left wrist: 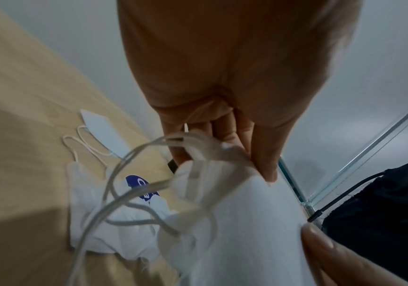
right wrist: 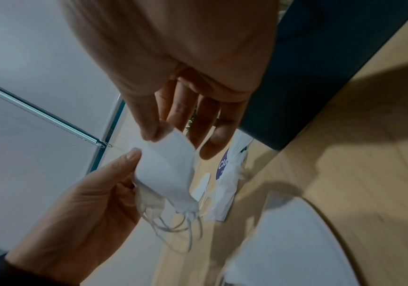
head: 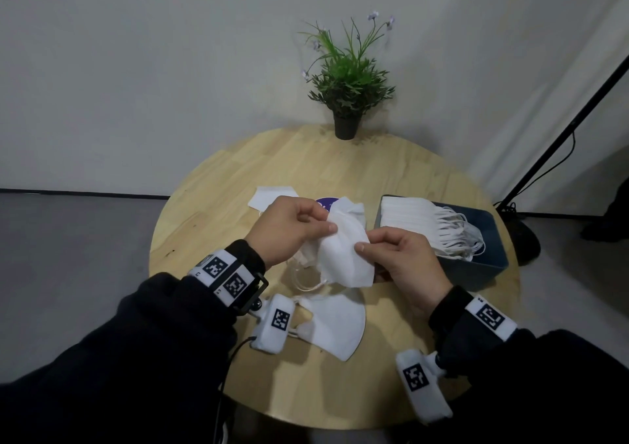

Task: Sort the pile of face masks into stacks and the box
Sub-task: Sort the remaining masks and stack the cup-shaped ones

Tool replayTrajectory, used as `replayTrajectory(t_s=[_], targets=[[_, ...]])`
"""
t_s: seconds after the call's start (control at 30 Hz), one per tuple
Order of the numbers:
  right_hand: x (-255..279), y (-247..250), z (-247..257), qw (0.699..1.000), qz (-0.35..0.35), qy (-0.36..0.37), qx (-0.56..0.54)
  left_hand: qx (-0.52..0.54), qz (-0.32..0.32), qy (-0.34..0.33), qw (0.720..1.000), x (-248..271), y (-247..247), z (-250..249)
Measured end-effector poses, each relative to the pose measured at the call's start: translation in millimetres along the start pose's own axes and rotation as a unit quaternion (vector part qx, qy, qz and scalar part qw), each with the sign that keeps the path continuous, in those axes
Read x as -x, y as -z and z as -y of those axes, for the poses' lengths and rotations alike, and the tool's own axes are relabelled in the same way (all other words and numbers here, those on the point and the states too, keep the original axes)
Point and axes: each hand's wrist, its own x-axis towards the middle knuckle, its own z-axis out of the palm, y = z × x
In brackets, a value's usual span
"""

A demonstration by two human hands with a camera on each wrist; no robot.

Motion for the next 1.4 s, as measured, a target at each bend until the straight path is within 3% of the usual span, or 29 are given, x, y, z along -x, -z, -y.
replayTrajectory(t_s=[0.37,0.57,1.13,1.4], targets=[[-3.3,1.4,-4.2,1.000,-0.002,-0.003,0.027,0.002,-0.022,-0.032,0.999,2.5,-1.3,-4.5],[-2.3,1.4,-1.9,1.000,-0.003,-0.004,0.004,0.013,0.021,-0.029,0.999,3.2,-1.2,-4.1],[0.6,-1.0,-2.5,1.000,0.015,-0.007,0.016,-0.007,-0.001,-0.009,1.000,3.9,0.0,-4.2],[0.8,-1.1,-1.5,1.000,-0.016,-0.026,0.001,-0.012,0.009,-0.010,1.000,4.0,-0.1,-3.1]])
